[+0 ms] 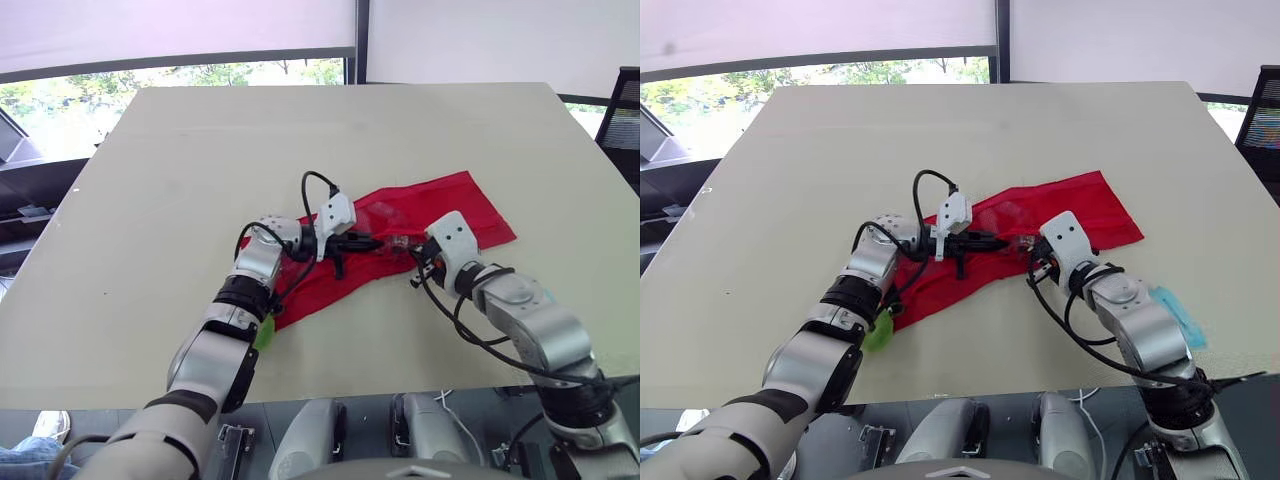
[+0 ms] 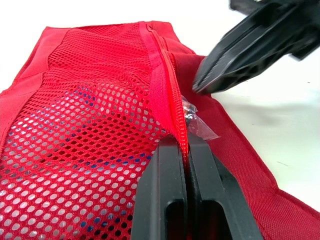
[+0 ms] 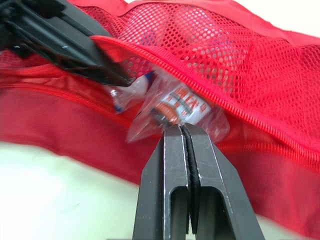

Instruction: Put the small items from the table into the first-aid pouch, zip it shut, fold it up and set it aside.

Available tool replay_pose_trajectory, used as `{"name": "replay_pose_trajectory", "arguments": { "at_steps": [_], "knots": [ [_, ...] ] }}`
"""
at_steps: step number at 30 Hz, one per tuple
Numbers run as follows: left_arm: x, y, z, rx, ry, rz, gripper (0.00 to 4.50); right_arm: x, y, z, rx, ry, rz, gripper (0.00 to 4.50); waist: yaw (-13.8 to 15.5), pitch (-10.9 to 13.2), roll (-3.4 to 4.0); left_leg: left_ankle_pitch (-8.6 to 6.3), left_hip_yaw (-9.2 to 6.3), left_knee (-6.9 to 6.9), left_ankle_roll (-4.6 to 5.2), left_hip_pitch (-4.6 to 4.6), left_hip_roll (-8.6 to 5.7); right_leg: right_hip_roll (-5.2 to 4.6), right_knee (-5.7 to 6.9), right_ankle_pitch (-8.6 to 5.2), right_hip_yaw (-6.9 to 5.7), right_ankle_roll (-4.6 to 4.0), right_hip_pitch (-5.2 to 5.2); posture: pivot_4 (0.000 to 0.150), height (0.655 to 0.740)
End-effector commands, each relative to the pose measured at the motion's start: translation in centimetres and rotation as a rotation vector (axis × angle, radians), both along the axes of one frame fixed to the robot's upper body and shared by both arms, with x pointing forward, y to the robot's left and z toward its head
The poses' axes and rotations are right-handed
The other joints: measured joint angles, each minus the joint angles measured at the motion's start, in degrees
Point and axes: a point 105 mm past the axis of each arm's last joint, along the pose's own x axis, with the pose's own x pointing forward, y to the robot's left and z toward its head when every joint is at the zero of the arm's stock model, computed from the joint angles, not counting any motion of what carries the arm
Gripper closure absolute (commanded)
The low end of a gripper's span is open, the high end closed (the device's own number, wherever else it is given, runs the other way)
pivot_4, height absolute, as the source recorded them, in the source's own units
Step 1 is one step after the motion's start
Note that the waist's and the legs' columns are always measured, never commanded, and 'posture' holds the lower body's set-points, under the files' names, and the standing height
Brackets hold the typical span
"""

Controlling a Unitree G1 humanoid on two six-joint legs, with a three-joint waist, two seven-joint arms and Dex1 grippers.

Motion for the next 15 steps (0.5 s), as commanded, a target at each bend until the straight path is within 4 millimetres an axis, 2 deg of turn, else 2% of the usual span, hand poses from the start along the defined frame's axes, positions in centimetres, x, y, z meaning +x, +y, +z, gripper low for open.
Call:
{"name": "replay_pose_trajectory", "arguments": {
  "at_steps": [1, 9, 15],
  "knots": [
    [0.1, -0.2, 1.6, -0.038, -0.054, -0.034, 4.50, 0.9, 0.7, 0.7, 0.007, -0.060, 0.018, 4.44, 0.00, 0.00, 0.00, 0.00, 0.00, 0.00, 0.00, 0.00, 0.00, 0.00, 0.00, 0.00, -0.01, 0.00, 0.00, 0.150, 0.7395],
    [-0.4, -0.9, 1.4, -0.040, -0.055, -0.069, 4.50, 2.3, 3.4, 0.8, 0.053, -0.084, 0.045, 4.44, -0.06, 0.00, 0.00, 0.00, -0.01, 0.00, 0.00, -0.01, 0.01, 0.02, 0.00, 0.00, 0.00, -0.01, -0.01, 0.150, 0.7395],
    [-0.4, -0.7, 1.3, -0.038, -0.056, -0.072, 4.50, 2.1, 2.7, 0.5, 0.043, -0.085, 0.030, 4.44, 0.19, 0.00, 0.00, 0.00, -0.02, 0.01, 0.00, -0.02, -0.04, -0.03, -0.01, 0.01, 0.00, 0.00, 0.00, 0.150, 0.7395]
  ]
}}
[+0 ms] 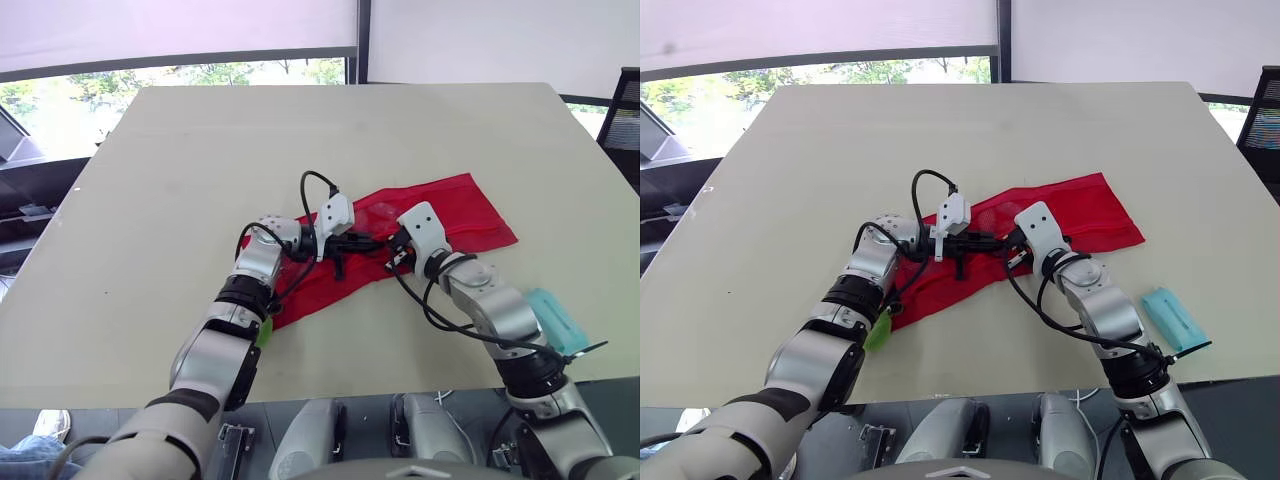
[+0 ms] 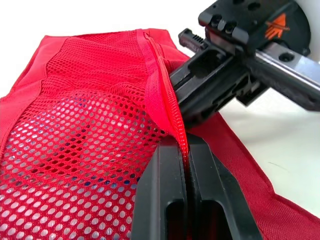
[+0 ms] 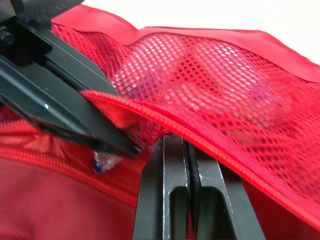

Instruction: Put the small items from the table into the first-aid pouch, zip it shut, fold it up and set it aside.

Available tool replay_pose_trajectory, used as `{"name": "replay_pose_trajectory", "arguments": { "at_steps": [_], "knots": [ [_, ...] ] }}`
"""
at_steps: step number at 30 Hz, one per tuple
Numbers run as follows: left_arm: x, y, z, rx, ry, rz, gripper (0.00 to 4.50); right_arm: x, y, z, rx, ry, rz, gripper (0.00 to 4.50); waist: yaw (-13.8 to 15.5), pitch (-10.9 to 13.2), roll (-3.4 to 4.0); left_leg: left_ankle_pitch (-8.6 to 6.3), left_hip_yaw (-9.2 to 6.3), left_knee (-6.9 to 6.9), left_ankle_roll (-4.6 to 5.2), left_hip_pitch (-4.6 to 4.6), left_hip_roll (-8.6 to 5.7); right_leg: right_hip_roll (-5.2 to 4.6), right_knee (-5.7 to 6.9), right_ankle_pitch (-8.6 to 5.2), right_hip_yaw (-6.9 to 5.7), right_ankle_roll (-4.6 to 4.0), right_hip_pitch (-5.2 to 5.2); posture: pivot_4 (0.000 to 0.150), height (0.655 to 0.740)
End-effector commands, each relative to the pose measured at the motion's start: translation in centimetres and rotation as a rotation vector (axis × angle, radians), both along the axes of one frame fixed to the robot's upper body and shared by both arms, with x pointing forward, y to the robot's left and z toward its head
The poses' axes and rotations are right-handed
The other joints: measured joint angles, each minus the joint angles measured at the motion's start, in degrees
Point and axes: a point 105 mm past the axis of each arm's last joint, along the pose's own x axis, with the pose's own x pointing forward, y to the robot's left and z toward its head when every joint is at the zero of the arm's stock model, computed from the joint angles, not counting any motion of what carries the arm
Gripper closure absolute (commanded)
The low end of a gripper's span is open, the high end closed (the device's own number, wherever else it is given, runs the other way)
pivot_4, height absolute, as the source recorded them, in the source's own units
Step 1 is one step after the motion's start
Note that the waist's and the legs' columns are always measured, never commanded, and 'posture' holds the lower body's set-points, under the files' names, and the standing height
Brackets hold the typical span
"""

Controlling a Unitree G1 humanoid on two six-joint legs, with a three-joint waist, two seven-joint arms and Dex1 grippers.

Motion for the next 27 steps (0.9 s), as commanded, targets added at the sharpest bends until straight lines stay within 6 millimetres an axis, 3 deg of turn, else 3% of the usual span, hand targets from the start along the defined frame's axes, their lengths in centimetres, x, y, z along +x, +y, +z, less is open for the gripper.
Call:
{"name": "replay_pose_trajectory", "arguments": {
  "at_steps": [1, 8, 15, 22, 27],
  "knots": [
    [-0.2, -0.4, 1.0, -0.017, -0.043, -0.042, 4.50, -0.3, -0.5, 1.0, 0.000, -0.051, -0.001, 4.44, 0.01, 0.00, 0.00, 0.00, 0.00, 0.00, 0.00, 0.00, -0.01, 0.00, 0.00, 0.00, 0.00, 0.00, 0.00, 0.150, 0.7395],
    [-0.4, -0.5, 0.8, -0.010, -0.046, -0.054, 4.50, -0.4, 0.2, 0.8, 0.020, -0.053, 0.006, 4.44, -0.18, 0.00, 0.00, 0.00, -0.01, 0.00, 0.00, 0.00, 0.02, 0.01, 0.00, 0.00, 0.00, 0.00, -0.01, 0.150, 0.7395],
    [-0.5, -0.2, 0.7, 0.028, -0.086, -0.073, 4.50, -0.2, 0.7, 2.0, 0.069, -0.096, -0.008, 4.44, -0.12, 0.00, 0.00, 0.00, -0.01, 0.00, 0.00, 0.00, 0.02, 0.01, 0.00, 0.00, 0.00, 0.00, -0.01, 0.150, 0.7395],
    [0.3, 1.0, 0.6, 0.076, -0.111, -0.055, 4.50, -5.0, -0.9, 4.0, 0.101, -0.164, 0.154, 4.44, 0.17, 0.00, 0.00, 0.00, -0.03, 0.00, 0.00, -0.02, -0.01, 0.01, -0.03, 0.00, -0.03, 0.01, 0.00, 0.150, 0.7395],
    [0.8, 2.5, 0.3, 0.126, -0.113, -0.040, 4.50, -9.2, -4.0, 6.1, 0.199, -0.258, 0.209, 4.44, 0.38, 0.00, -0.03, -0.01, -0.10, 0.01, 0.02, -0.02, 0.08, 0.09, -0.07, -0.01, -0.14, 0.01, 0.05, 0.150, 0.7395]
  ]
}}
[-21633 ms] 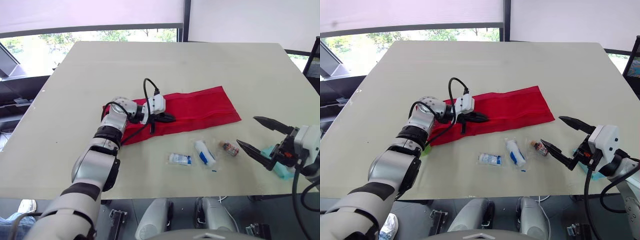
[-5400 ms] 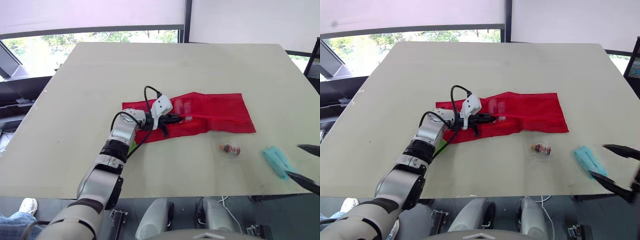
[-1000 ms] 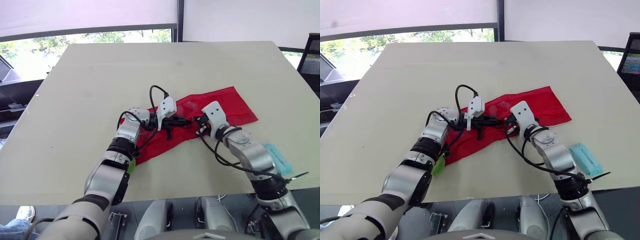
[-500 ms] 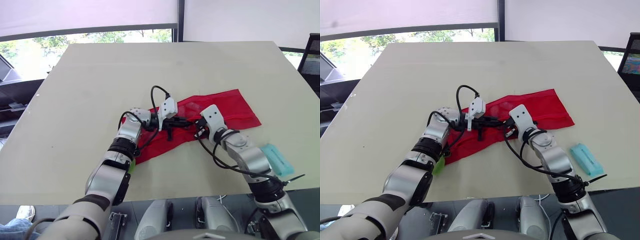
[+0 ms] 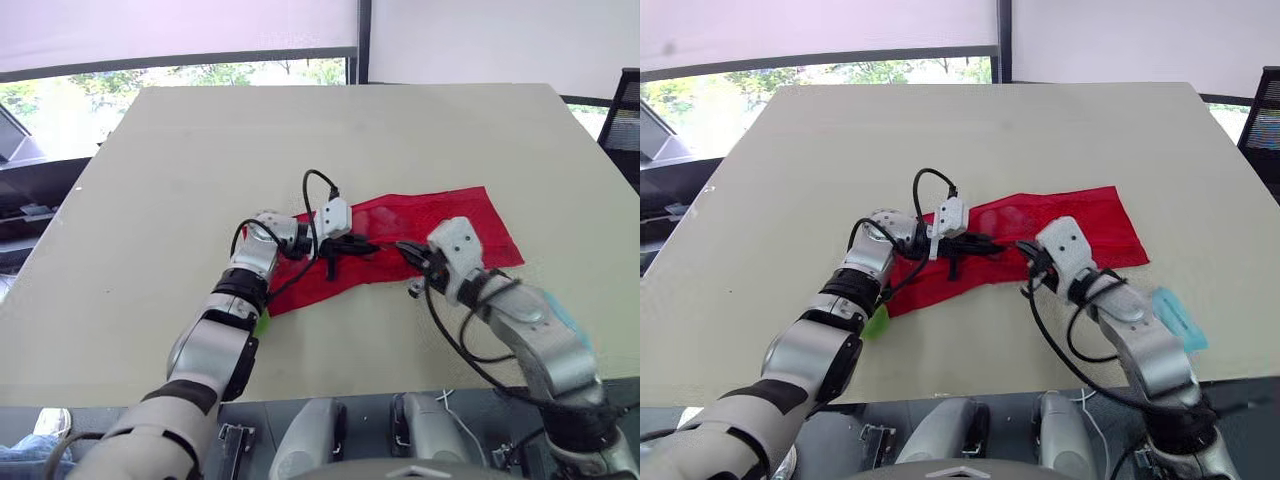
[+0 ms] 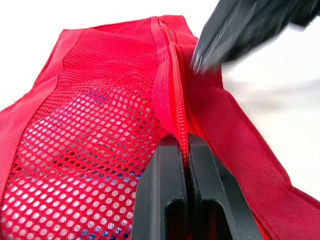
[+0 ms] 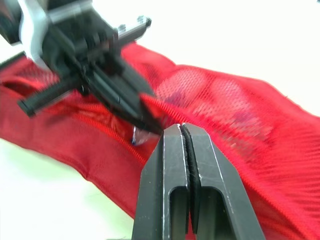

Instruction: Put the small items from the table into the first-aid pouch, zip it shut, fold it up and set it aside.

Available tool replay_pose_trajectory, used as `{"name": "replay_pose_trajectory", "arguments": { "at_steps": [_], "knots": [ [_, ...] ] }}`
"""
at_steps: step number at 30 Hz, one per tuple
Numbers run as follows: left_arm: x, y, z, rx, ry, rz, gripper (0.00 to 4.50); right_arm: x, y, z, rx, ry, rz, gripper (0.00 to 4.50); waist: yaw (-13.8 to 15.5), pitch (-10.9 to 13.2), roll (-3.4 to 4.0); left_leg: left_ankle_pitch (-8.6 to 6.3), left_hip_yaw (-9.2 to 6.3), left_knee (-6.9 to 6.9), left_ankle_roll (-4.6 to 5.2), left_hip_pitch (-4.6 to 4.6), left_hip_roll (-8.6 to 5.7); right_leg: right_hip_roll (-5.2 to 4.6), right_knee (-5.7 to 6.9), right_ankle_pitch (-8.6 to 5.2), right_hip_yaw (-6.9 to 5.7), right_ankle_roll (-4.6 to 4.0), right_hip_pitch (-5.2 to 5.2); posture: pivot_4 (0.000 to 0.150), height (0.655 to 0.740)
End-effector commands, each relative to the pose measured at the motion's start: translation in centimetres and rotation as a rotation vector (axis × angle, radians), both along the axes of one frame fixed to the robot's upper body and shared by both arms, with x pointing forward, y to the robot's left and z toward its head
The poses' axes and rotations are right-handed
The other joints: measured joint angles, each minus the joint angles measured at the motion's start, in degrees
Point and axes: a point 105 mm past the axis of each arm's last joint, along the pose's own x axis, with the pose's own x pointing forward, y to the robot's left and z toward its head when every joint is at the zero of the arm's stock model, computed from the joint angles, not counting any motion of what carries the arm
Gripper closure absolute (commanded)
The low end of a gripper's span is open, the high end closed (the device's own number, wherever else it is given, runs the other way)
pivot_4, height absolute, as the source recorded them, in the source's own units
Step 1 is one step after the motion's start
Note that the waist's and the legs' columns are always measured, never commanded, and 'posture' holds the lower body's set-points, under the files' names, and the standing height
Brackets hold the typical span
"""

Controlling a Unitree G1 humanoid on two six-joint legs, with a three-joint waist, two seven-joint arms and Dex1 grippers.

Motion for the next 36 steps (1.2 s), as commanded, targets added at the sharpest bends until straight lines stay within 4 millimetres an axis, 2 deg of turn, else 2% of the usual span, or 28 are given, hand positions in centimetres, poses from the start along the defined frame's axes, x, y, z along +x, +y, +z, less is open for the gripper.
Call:
{"name": "replay_pose_trajectory", "arguments": {
  "at_steps": [1, 5, 9, 10, 11, 12, 14, 15, 16, 20, 21, 25, 29, 36],
  "knots": [
    [0.6, 1.8, 0.5, 0.032, -0.027, 0.031, 4.50, -3.0, -2.7, 3.2, 0.108, -0.127, 0.031, 4.44, 0.04, 0.00, 0.00, -0.01, 0.02, 0.00, 0.01, 0.00, 0.00, 0.05, -0.02, 0.00, 0.01, 0.00, 0.01, 0.150, 0.7395],
    [1.0, 3.5, 0.6, 0.064, -0.026, 0.063, 4.50, -5.4, -6.8, 3.2, 0.126, -0.120, 0.007, 4.44, -0.08, 0.00, -0.03, -0.11, 0.06, 0.06, 0.19, 0.07, 0.04, 0.05, -0.01, 0.00, 0.04, 0.03, 0.09, 0.150, 0.7395],
    [1.2, 4.8, 1.2, 0.074, -0.038, 0.081, 4.50, -7.2, -10.8, 3.6, 0.074, -0.149, -0.042, 2.81, -0.16, 0.00, -0.03, -0.13, 0.08, 0.05, 0.22, 0.08, 0.12, 0.10, -0.01, 0.00, 0.06, 0.02, 0.10, 0.150, 0.7395],
    [1.2, 5.1, 1.3, 0.072, -0.034, 0.085, 4.02, -7.6, -11.5, 3.4, 0.059, -0.135, -0.053, 2.27, -0.16, 0.00, -0.03, -0.14, 0.10, 0.05, 0.23, 0.10, 0.13, 0.12, -0.01, 0.00, 0.08, 0.02, 0.10, 0.150, 0.7395],
    [1.2, 5.4, 1.4, 0.073, -0.032, 0.093, 3.88, -7.9, -12.3, 3.4, 0.045, -0.128, -0.066, 1.94, 0.01, 0.01, -0.03, -0.14, 0.10, 0.05, 0.23, 0.10, 0.15, 0.12, -0.01, 0.00, 0.08, 0.02, 0.10, 0.150, 0.7395],
    [1.3, 5.7, 1.4, 0.077, -0.028, 0.101, 3.46, -8.3, -12.9, 3.4, 0.035, -0.120, -0.079, 1.32, 0.07, 0.00, -0.03, -0.15, 0.09, 0.04, 0.25, 0.10, 0.15, 0.12, -0.01, 0.00, 0.07, 0.02, 0.10, 0.150, 0.7395],
    [1.2, 6.4, 1.4, 0.085, -0.018, 0.109, 3.01, -9.0, -14.0, 3.5, 0.012, -0.110, -0.101, 0.78, 0.40, 0.01, -0.03, -0.15, 0.10, 0.05, 0.26, 0.10, 0.16, 0.11, -0.01, 0.00, 0.08, 0.02, 0.11, 0.150, 0.7395],
    [1.1, 6.6, 1.4, 0.089, -0.011, 0.108, 2.41, -9.3, -14.5, 3.6, 0.000, -0.107, -0.108, 0.21, 0.56, 0.01, -0.04, -0.16, 0.13, 0.05, 0.27, 0.10, 0.16, 0.09, -0.01, 0.00, 0.10, 0.02, 0.11, 0.150, 0.7395],
    [1.1, 6.8, 1.4, 0.092, -0.006, 0.107, 1.94, -9.5, -14.7, 3.6, -0.007, -0.105, -0.110, 0.00, 0.70, 0.01, -0.04, -0.16, 0.13, 0.05, 0.27, 0.10, 0.16, 0.09, -0.01, 0.00, 0.11, 0.03, 0.11, 0.150, 0.7395],
    [0.9, 7.0, 1.8, 0.095, -0.012, 0.096, 0.21, -10.5, -15.5, 3.9, -0.021, -0.091, -0.110, 0.00, 1.09, 0.02, -0.06, -0.17, 0.14, 0.06, 0.29, 0.08, 0.16, 0.02, -0.05, 0.00, 0.11, 0.03, 0.11, 0.150, 0.7395],
    [0.9, 7.0, 2.0, 0.093, -0.015, 0.088, 0.02, -10.6, -15.6, 4.0, -0.022, -0.090, -0.110, 0.00, 1.20, 0.03, -0.07, -0.17, 0.13, 0.07, 0.29, 0.07, 0.16, 0.01, -0.07, 0.00, 0.09, 0.03, 0.13, 0.150, 0.7395],
    [0.2, 6.1, 3.2, 0.055, -0.016, 0.011, 0.02, -10.9, -15.8, 4.1, -0.023, -0.090, -0.110, 0.00, 1.20, 0.04, -0.08, -0.18, 0.14, 0.07, 0.31, 0.04, 0.15, -0.03, -0.09, 0.00, 0.08, 0.03, 0.13, 0.150, 0.7395],
    [-0.5, 4.3, 4.5, 0.007, -0.009, -0.068, 0.02, -10.7, -15.7, 4.0, -0.020, -0.096, -0.113, 0.00, 1.21, 0.03, -0.08, -0.18, 0.13, 0.07, 0.30, 0.04, 0.15, -0.06, -0.09, -0.01, 0.07, 0.02, 0.12, 0.150, 0.7395],
    [-0.5, -1.6, 6.4, -0.063, -0.075, -0.068, 0.02, -10.7, -15.5, 3.8, -0.020, -0.105, -0.121, 0.00, 1.71, 0.04, -0.08, -0.17, 0.14, 0.11, 0.29, 0.02, 0.15, -0.08, -0.09, 0.00, 0.08, 0.03, 0.13, 0.150, 0.7395]
  ]
}}
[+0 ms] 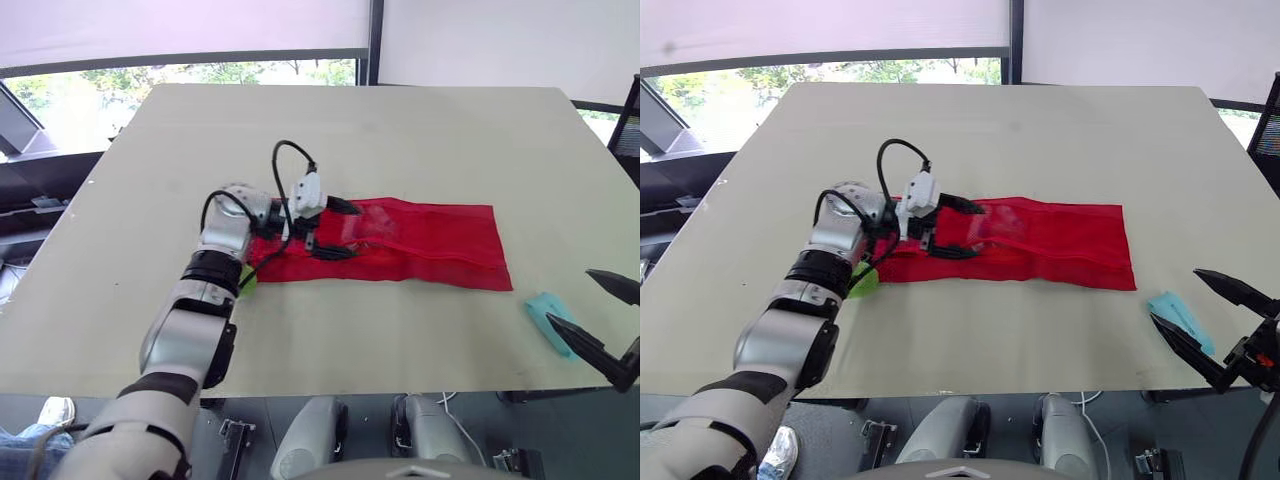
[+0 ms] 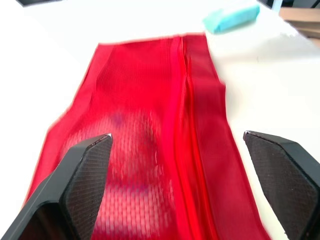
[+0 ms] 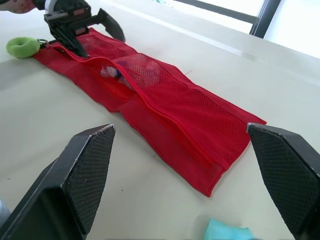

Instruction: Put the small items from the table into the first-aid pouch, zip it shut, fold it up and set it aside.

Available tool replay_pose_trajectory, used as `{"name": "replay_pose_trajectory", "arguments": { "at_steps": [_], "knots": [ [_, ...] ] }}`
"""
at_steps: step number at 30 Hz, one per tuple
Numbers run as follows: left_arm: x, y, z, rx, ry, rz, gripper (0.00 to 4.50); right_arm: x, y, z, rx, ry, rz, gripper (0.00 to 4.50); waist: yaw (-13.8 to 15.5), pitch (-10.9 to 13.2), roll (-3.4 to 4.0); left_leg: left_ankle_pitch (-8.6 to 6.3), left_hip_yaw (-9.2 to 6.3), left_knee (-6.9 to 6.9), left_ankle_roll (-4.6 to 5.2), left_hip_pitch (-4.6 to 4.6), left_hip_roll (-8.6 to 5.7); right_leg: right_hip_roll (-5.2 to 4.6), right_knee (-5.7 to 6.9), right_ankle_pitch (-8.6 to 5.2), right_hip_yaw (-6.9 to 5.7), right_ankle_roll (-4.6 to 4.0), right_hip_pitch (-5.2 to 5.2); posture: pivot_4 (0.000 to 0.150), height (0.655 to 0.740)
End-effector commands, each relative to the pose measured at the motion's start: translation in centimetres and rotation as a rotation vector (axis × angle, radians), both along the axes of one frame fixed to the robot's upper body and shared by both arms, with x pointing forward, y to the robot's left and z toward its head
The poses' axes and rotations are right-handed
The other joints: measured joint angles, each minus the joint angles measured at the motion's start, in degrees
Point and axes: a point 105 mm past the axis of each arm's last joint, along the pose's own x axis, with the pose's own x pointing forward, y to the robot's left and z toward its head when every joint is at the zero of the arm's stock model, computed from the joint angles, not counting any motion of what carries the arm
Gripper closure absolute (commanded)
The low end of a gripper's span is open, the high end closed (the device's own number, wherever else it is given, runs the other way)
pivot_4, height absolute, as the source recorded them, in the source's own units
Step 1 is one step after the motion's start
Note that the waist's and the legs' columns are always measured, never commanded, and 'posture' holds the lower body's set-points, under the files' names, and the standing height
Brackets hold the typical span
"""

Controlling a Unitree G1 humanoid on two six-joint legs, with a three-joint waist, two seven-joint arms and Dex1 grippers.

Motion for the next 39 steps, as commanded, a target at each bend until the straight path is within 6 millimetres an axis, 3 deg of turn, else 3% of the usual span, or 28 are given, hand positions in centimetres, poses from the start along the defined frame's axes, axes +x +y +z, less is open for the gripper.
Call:
{"name": "replay_pose_trajectory", "arguments": {
  "at_steps": [1, 5, 9, 13, 24, 26, 27, 30, 31, 36, 39],
  "knots": [
    [-0.4, -2.9, 1.6, -0.033, -0.047, -0.007, 0.02, -0.1, 0.2, 0.7, -0.018, -0.042, 0.001, 0.00, 0.14, 0.00, 0.00, 0.00, 0.00, 0.00, 0.00, 0.00, 0.00, 0.00, 0.00, 0.00, 0.01, 0.00, 0.00, 0.150, 0.7395],
    [-0.5, -5.6, 1.3, -0.025, -0.035, 0.005, 0.02, -0.3, 0.2, 0.4, -0.015, -0.038, -0.011, 0.00, 0.30, 0.00, 0.01, 0.04, 0.02, 0.01, -0.07, 0.01, 0.00, 0.01, 0.00, 0.00, 0.01, 0.00, 0.00, 0.150, 0.7395],
    [-0.5, -8.3, -1.2, 0.075, -0.049, -0.014, 0.02, -0.1, 0.4, 0.1, -0.014, -0.038, -0.017, 0.00, 0.68, -0.01, 0.01, 0.02, 0.04, 0.01, -0.04, 0.02, 0.00, 0.02, -0.01, 0.00, 0.02, 0.01, 0.01, 0.150, 0.7395],
    [0.2, -11.4, -2.0, 0.116, -0.086, 0.016, 0.02, 0.0, 0.9, -0.1, 0.004, -0.046, -0.024, 0.00, 0.96, 0.01, -0.01, -0.01, 0.03, 0.02, 0.02, -0.01, -0.02, 0.02, -0.04, -0.01, -0.01, 0.02, 0.01, 0.150, 0.7395],
    [0.4, -14.4, -4.3, 0.183, -0.104, 0.062, 0.02, -0.8, 0.8, -0.8, 0.012, -0.029, -0.055, 0.00, 0.77, 0.01, -0.02, -0.03, 0.02, 0.00, 0.05, -0.03, 0.00, 0.02, -0.08, -0.11, -0.07, 0.19, 0.01, 0.150, 0.7395],
    [0.6, -14.4, -4.4, 0.182, -0.096, 0.086, 0.54, -0.9, 0.8, -0.9, 0.015, -0.030, -0.060, 0.00, 0.79, 0.01, -0.02, -0.03, 0.02, 0.00, 0.06, -0.03, 0.00, 0.01, -0.08, -0.12, -0.07, 0.20, 0.01, 0.150, 0.7395],
    [0.7, -14.4, -4.4, 0.180, -0.092, 0.095, 0.56, -1.0, 0.8, -0.9, 0.017, -0.030, -0.064, 0.00, 0.81, 0.01, -0.02, -0.03, 0.02, 0.00, 0.06, -0.03, 0.00, 0.01, -0.08, -0.12, -0.08, 0.20, 0.01, 0.150, 0.7395],
    [0.9, -14.5, -4.3, 0.157, -0.073, 0.114, 2.11, -1.2, 0.6, -1.3, 0.018, -0.020, -0.074, 0.00, 0.81, 0.01, -0.02, -0.05, 0.03, 0.01, 0.09, -0.03, 0.00, 0.00, -0.08, -0.11, -0.08, 0.20, 0.01, 0.150, 0.7395],
    [0.9, -14.5, -4.2, 0.148, -0.063, 0.117, 2.28, -1.3, 0.5, -1.4, 0.016, -0.015, -0.077, 0.00, 0.81, 0.01, -0.01, -0.05, 0.03, 0.01, 0.09, -0.03, 0.00, -0.01, -0.08, -0.11, -0.08, 0.19, 0.01, 0.150, 0.7395],
    [1.2, -14.1, -3.9, 0.104, -0.009, 0.143, 4.47, -1.8, -0.7, -2.2, -0.003, 0.030, -0.138, 0.00, 0.81, 0.01, -0.02, -0.06, 0.03, 0.01, 0.10, -0.03, 0.00, -0.01, -0.08, -0.11, -0.09, 0.19, 0.01, 0.150, 0.7395],
    [1.6, -13.2, -4.1, 0.104, -0.010, 0.170, 4.47, -2.0, -2.0, -3.1, -0.043, 0.064, -0.213, 0.00, 0.77, 0.01, -0.01, -0.06, 0.03, 0.01, 0.10, -0.03, 0.00, -0.01, -0.08, -0.10, -0.09, 0.18, 0.01, 0.150, 0.7395]
  ]
}}
